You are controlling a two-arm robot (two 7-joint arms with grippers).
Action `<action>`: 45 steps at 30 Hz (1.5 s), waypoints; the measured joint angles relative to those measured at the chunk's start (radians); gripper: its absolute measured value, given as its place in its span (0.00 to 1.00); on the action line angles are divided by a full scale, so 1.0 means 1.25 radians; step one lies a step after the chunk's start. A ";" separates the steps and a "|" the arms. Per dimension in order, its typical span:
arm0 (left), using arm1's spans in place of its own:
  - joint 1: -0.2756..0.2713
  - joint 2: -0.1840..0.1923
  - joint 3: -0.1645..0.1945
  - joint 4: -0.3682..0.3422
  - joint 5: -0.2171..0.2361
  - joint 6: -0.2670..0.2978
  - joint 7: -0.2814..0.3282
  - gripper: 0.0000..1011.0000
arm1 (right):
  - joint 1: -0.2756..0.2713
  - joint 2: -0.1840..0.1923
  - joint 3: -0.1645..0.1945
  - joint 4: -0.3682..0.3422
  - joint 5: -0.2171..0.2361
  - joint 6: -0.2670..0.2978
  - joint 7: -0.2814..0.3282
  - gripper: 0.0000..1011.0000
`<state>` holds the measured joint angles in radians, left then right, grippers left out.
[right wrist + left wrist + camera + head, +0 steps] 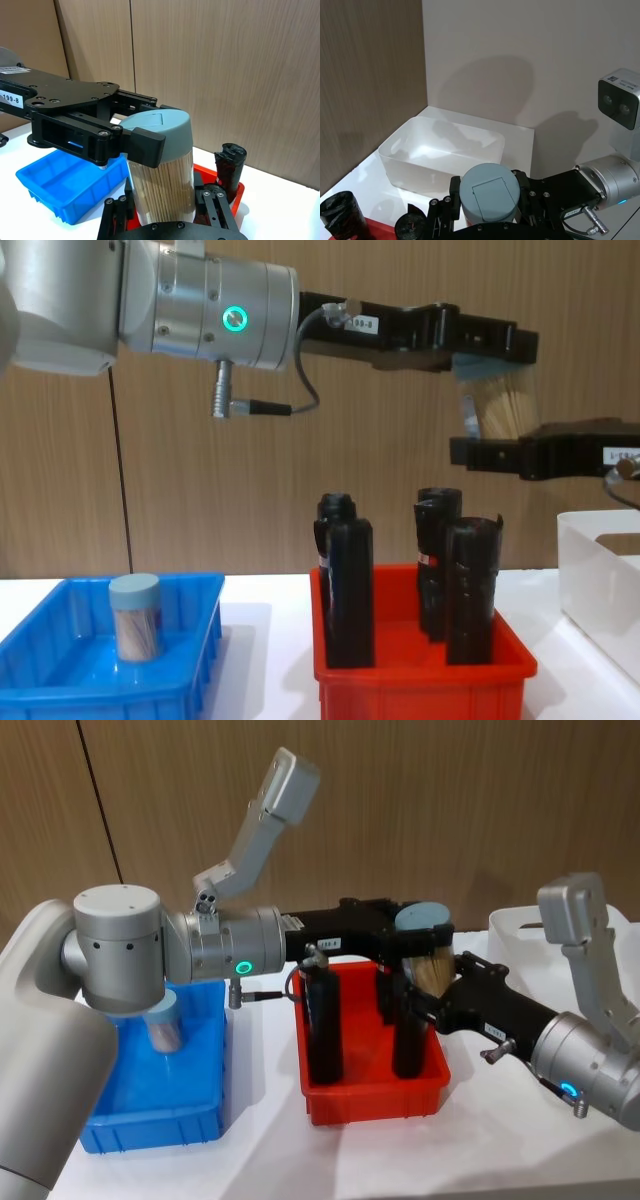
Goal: Pick the cotton swabs from the blue box and place them into the white box.
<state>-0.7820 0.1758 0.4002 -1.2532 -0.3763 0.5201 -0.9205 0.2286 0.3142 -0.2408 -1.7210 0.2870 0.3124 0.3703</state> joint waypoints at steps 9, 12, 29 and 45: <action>0.000 0.000 0.000 0.000 -0.002 0.000 -0.001 0.66 | -0.007 0.007 0.001 -0.009 0.006 -0.004 -0.005 0.63; 0.000 0.000 0.000 0.000 -0.002 0.000 -0.001 0.66 | -0.011 0.010 0.002 -0.013 0.010 -0.005 -0.006 0.63; 0.000 0.000 0.000 0.000 0.001 0.000 0.000 0.99 | -0.024 0.020 0.003 -0.025 0.019 -0.014 -0.012 0.63; 0.000 0.000 0.000 0.000 0.001 0.000 0.000 0.99 | -0.028 0.022 0.001 -0.018 0.024 -0.023 -0.027 0.63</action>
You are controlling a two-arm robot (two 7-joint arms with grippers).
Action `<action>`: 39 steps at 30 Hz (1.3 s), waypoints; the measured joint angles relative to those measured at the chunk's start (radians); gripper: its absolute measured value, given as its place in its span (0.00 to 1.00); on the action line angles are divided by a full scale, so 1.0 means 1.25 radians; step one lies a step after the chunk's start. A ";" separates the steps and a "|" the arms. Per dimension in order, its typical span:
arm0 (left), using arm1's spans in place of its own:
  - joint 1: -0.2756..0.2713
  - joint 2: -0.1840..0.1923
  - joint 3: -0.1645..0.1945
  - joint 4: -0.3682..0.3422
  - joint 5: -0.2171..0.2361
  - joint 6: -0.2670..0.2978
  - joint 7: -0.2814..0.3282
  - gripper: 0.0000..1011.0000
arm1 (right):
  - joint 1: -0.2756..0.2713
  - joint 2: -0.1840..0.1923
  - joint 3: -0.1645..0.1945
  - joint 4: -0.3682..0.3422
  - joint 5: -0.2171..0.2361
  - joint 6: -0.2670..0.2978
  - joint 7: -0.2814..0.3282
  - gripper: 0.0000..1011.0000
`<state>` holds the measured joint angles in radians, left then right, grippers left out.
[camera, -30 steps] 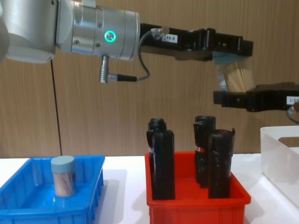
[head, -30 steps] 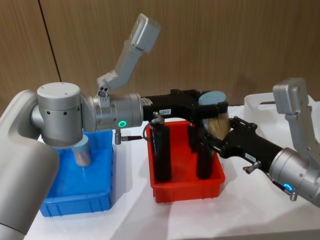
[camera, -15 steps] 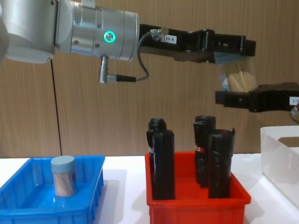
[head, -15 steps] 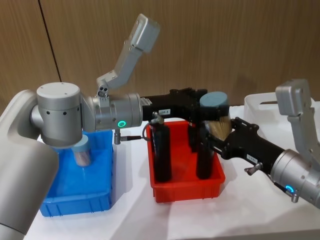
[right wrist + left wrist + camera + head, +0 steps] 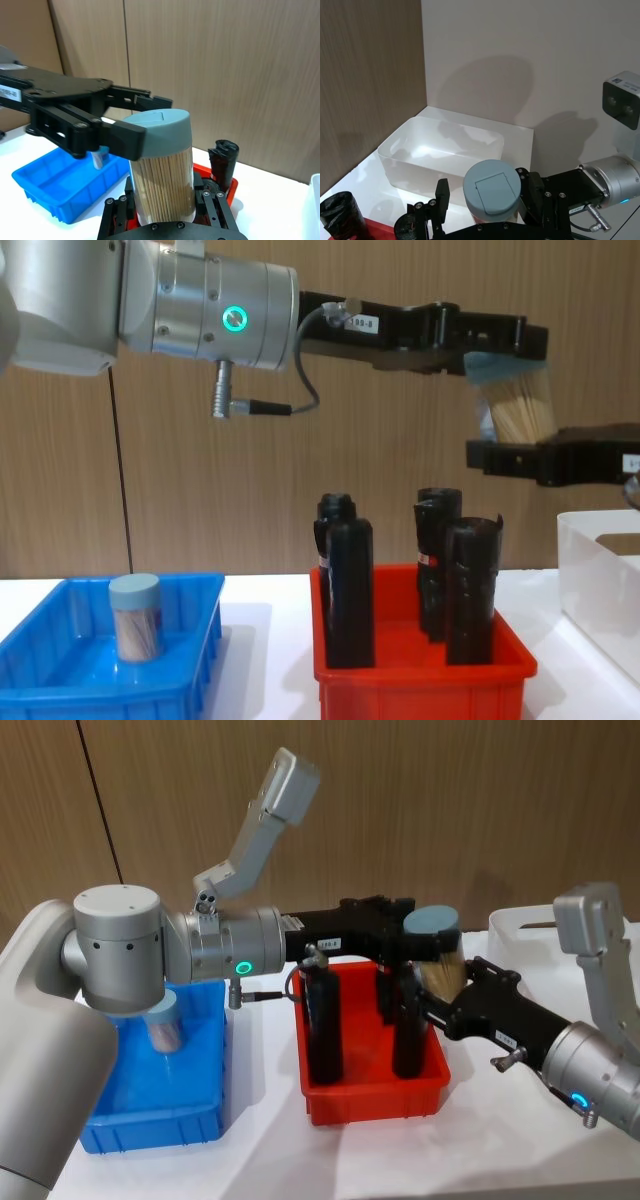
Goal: Pick the cotton swabs from the blue box and place them into the white box.
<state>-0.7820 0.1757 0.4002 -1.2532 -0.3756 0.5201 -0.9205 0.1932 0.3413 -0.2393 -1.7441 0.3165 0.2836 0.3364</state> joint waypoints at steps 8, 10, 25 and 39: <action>0.000 0.000 0.000 0.000 -0.001 0.000 0.000 0.99 | 0.002 -0.002 0.004 0.030 0.000 -0.007 -0.031 0.63; 0.000 0.000 0.000 0.000 -0.001 0.000 0.000 0.99 | 0.004 -0.002 0.006 0.042 0.000 -0.010 -0.042 0.63; 0.000 0.000 0.000 0.000 -0.001 0.000 0.000 0.99 | 0.046 -0.005 0.036 0.163 0.001 -0.040 -0.135 0.63; 0.000 0.000 0.000 0.000 -0.001 0.000 0.000 0.99 | 0.131 -0.005 0.071 0.333 -0.014 -0.056 -0.199 0.63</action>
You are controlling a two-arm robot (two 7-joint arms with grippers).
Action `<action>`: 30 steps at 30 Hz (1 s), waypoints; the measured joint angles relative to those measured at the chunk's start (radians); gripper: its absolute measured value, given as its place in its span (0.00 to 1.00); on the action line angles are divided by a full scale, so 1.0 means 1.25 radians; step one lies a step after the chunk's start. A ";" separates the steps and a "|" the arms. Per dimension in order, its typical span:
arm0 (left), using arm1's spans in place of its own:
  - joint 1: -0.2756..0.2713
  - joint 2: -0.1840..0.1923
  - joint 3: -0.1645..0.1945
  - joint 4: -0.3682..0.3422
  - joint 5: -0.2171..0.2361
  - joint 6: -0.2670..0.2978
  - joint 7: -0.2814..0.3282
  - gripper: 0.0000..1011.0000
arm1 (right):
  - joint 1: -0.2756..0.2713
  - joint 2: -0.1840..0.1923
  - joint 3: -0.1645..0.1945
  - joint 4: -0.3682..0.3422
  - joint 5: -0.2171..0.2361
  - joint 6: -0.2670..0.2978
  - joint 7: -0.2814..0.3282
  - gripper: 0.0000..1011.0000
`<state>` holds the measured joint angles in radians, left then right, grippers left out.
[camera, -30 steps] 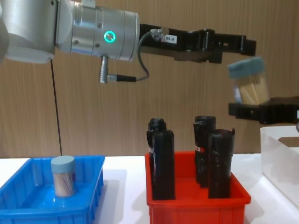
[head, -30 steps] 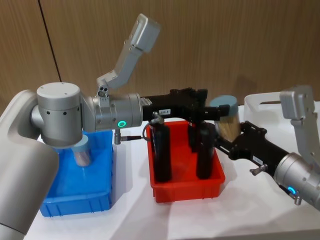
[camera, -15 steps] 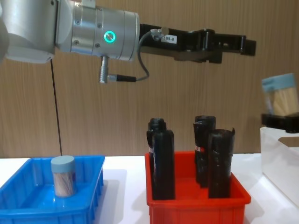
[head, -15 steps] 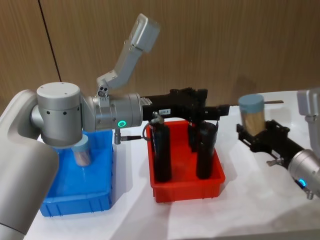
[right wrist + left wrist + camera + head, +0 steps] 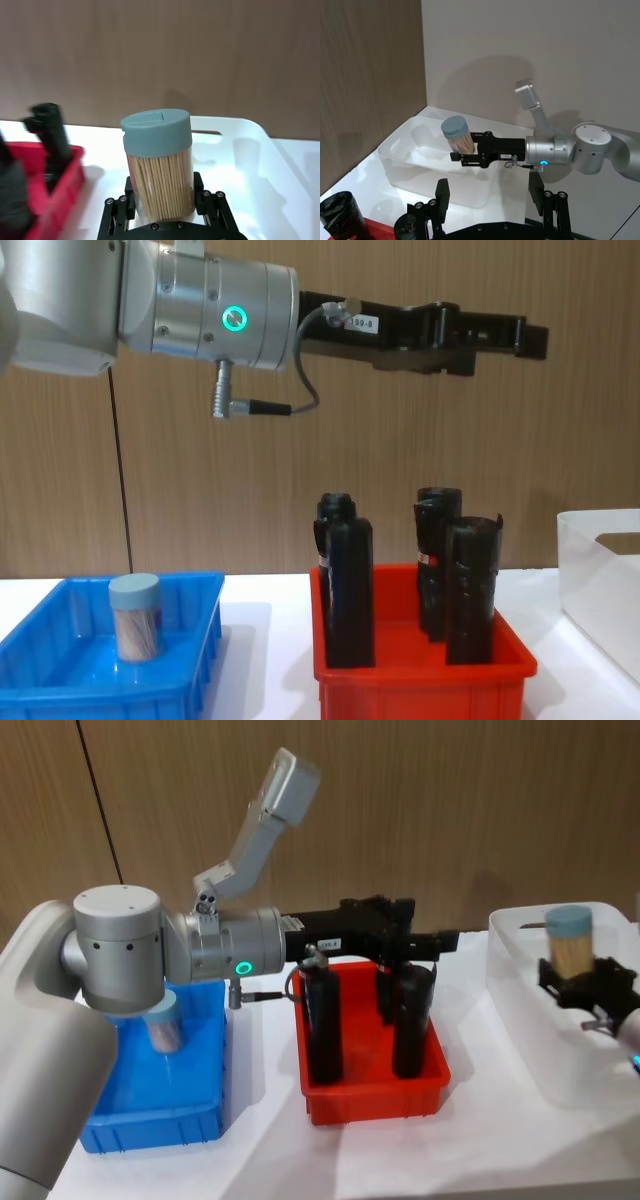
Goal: Pick the cotton swabs from the blue box and place them into the white box.
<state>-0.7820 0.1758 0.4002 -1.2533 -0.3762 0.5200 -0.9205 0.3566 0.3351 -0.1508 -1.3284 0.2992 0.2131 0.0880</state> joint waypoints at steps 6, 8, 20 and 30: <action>0.000 0.000 0.000 0.000 0.000 0.000 0.000 0.99 | 0.048 -0.002 0.010 0.091 -0.011 0.001 -0.006 0.63; 0.000 0.000 0.000 0.000 0.000 0.000 0.000 0.99 | 0.059 -0.003 0.012 0.112 -0.012 0.002 -0.006 0.63; 0.000 0.000 0.000 0.000 0.000 0.000 0.000 0.99 | 0.127 -0.008 0.024 0.246 -0.023 0.005 0.008 0.82; 0.000 0.000 0.000 0.000 0.000 0.000 0.000 0.99 | 0.144 -0.007 0.032 0.286 -0.024 -0.013 0.025 0.99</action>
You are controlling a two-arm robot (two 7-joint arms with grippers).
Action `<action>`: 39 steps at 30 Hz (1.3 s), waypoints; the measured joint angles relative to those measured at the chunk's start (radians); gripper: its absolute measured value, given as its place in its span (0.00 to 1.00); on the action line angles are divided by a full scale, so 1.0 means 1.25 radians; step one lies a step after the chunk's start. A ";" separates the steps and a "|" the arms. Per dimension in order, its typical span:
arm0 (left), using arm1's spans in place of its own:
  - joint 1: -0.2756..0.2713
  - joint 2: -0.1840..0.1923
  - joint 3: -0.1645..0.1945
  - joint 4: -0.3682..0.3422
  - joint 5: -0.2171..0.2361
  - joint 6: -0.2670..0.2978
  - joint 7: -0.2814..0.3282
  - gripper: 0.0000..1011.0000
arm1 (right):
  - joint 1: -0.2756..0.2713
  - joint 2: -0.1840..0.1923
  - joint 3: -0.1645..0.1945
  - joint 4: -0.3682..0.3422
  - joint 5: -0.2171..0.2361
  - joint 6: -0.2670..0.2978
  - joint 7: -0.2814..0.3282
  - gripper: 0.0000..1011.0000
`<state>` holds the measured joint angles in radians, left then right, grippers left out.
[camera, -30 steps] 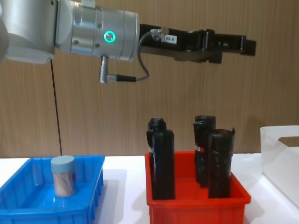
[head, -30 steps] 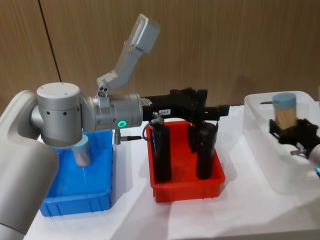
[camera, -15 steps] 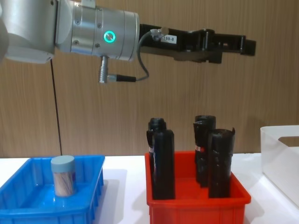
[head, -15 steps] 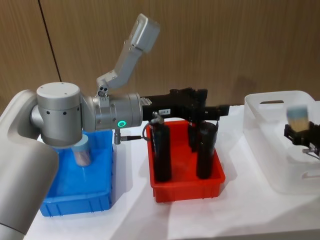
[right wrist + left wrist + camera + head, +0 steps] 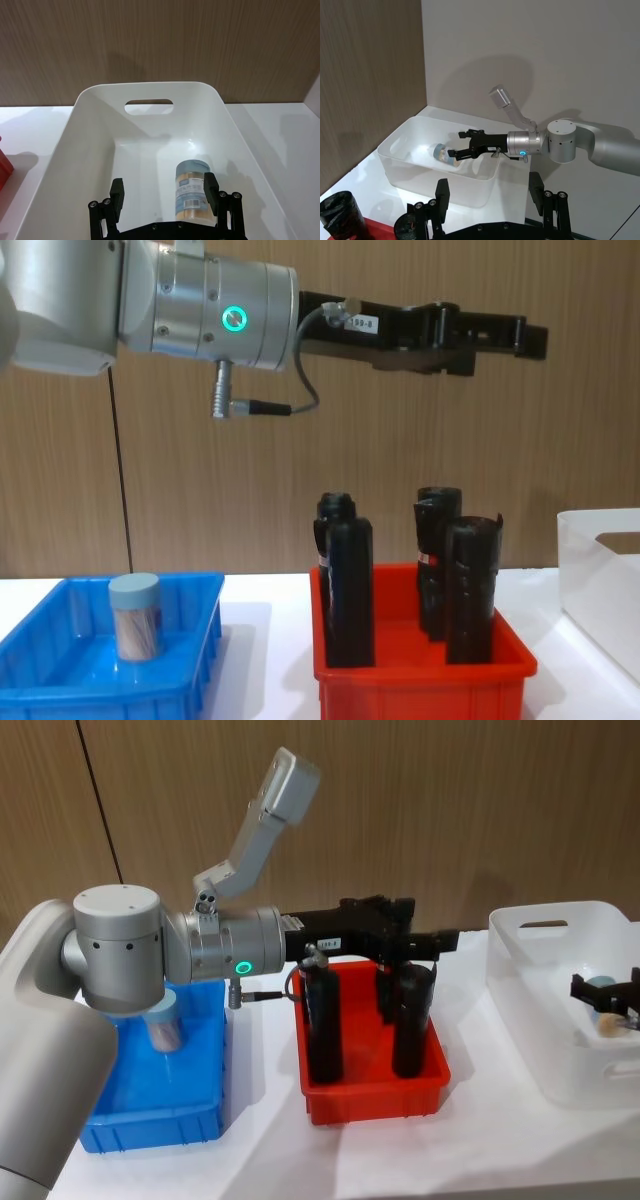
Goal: Pick the cotton swabs from the blue box and place them into the white box.
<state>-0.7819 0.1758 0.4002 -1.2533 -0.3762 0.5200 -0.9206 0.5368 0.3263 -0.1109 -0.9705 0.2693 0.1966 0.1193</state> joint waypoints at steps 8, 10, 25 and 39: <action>0.000 0.000 0.000 0.000 0.000 0.000 0.000 0.99 | -0.006 0.003 0.007 -0.008 0.001 -0.024 0.007 0.99; 0.000 0.000 0.000 0.000 0.000 0.000 0.000 0.99 | -0.009 0.004 0.008 -0.012 0.001 -0.027 0.007 0.99; 0.000 0.000 0.000 0.000 0.000 0.000 0.000 0.99 | -0.019 0.007 0.013 -0.030 0.006 -0.045 0.012 0.99; 0.000 0.000 0.000 0.000 0.000 0.000 0.000 0.99 | -0.026 0.007 0.014 -0.043 0.006 -0.055 0.010 0.99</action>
<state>-0.7820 0.1758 0.4002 -1.2533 -0.3763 0.5201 -0.9206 0.5040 0.3344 -0.0940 -1.0239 0.2770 0.1276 0.1323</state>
